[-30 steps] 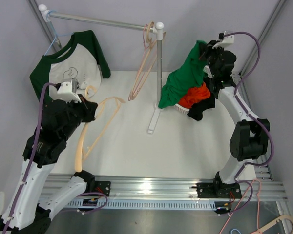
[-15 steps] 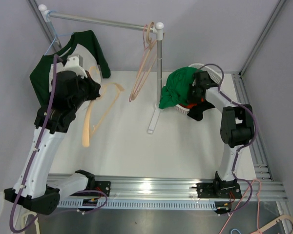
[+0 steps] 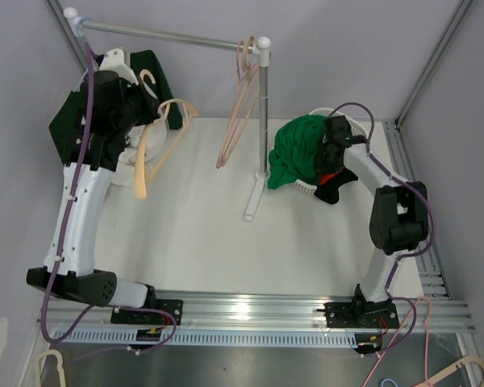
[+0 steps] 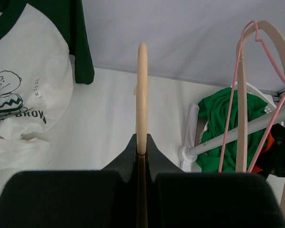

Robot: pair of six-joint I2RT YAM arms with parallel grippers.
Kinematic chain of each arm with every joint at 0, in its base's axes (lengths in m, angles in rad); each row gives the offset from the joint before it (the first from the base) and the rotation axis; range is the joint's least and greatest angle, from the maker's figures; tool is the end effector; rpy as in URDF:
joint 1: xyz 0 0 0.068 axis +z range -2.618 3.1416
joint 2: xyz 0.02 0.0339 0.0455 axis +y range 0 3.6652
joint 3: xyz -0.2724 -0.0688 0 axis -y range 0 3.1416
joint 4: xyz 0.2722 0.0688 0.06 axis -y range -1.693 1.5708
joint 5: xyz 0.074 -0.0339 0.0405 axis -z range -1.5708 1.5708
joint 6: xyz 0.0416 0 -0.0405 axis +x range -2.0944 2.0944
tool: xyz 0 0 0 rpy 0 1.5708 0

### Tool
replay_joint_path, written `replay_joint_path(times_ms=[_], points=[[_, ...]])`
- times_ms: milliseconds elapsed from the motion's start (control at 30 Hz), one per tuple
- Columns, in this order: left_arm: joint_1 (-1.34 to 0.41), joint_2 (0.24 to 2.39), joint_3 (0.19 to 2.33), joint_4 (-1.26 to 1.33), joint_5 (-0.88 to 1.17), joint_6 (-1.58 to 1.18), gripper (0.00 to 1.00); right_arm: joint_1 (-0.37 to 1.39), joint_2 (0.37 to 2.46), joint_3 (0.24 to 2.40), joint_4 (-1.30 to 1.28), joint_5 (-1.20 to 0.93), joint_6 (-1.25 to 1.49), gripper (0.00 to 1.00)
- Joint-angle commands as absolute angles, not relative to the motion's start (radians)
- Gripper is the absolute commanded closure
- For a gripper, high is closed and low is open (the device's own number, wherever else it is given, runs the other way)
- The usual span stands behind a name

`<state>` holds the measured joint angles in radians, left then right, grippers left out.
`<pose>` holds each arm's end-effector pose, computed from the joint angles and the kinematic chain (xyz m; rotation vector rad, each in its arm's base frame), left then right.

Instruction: Remove the t-shirt from the hanger

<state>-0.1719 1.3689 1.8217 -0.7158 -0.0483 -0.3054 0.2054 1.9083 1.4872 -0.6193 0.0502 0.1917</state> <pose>0.2915 -0.0486 0.5234 -0.1570 1.8366 -0.2906 0.4327 0.0880 0.2144 -0.0001 2.6110 0.0756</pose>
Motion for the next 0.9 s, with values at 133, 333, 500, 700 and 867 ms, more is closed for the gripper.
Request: replay_joint_path(times_ms=[133, 333, 500, 700, 867], points=[[-0.163, 1.436, 1.973, -0.71, -0.011, -0.27, 0.99, 0.204, 1.761, 1.682, -0.67, 0.133, 0.187, 0.75], [-0.163, 1.456, 2.02, -0.709, -0.014, -0.27, 0.99, 0.203, 1.776, 1.755, -0.704, 0.146, 0.189, 0.61], [-0.161, 1.491, 2.04, -0.67, 0.026, -0.224, 0.99, 0.204, 1.694, 1.691, -0.625, 0.153, 0.219, 0.3], [-0.161, 1.526, 2.036, -0.572, 0.133, -0.179, 0.99, 0.293, 1.521, 1.528, -0.497, 0.219, 0.235, 0.01], [-0.161, 1.545, 2.003, -0.439, 0.254, -0.164, 0.99, 0.318, 1.372, 1.388, -0.367, 0.219, 0.252, 0.0]])
